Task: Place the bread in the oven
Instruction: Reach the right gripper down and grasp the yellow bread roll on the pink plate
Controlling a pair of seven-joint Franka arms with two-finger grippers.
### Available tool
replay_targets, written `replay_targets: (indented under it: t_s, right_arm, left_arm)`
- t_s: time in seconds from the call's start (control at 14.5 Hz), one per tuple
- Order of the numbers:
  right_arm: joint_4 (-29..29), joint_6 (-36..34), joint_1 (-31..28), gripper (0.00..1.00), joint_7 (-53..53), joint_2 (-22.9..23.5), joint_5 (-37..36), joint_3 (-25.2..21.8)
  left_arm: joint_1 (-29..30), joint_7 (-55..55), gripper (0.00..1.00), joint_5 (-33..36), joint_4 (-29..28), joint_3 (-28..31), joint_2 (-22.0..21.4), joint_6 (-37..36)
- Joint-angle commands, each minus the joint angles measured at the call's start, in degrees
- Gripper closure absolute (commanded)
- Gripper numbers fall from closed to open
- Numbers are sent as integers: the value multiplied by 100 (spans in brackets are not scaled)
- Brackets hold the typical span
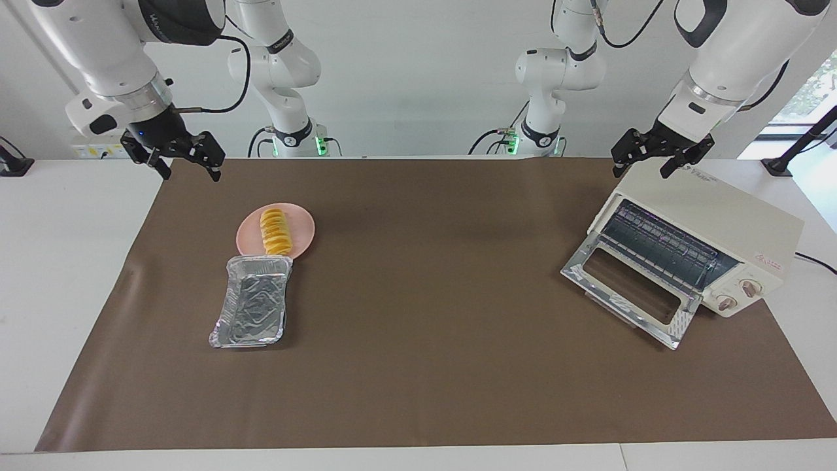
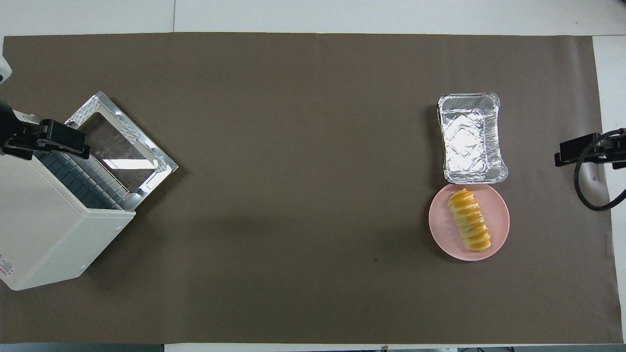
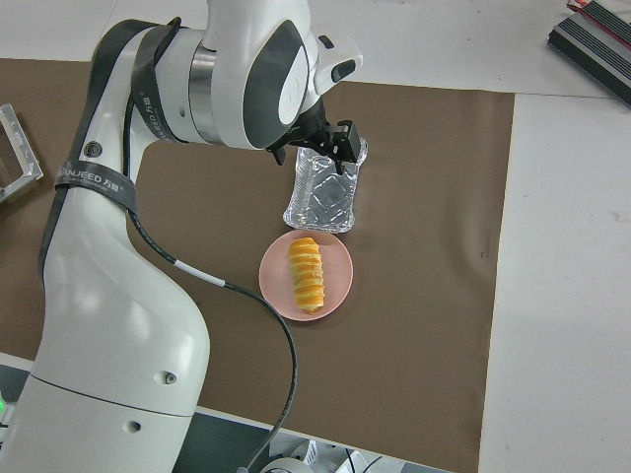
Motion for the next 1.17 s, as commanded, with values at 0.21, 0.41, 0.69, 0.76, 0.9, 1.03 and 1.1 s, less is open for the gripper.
replay_targets:
  t_s: [0.21,0.41,0.69,0.76,0.9,1.03,1.1]
  right_arm:
    - [-88,-154,35,0,34,-59,-89,72]
    - [-904,195,333,0,112,-427,-46,98]
    - [-2514,1759,984,0,1032,-903,-19,107]
    - [-2568,1814,1133,0,1227,-824,-10,107]
    - [-2664,1989,1222,0,1273,-596,-2,107]
    - [-3084,2506,1214,0,1273,-569,7,107]
    - [-3278,2744,1161,0,1273,-569,16,107]
  left_arm:
    - [-20,-76,0,66,-148,-1,-131,79]
    - [-20,-76,0,66,-148,-1,-140,79]
    - [-20,-76,0,66,-148,-1,-140,79]
    - [-20,-76,0,66,-148,-1,-140,79]
    - [-20,-76,0,66,-148,-1,-140,79]
    - [-20,-76,0,66,-148,-1,-140,79]
    - [-20,-76,0,66,-148,-1,-140,79]
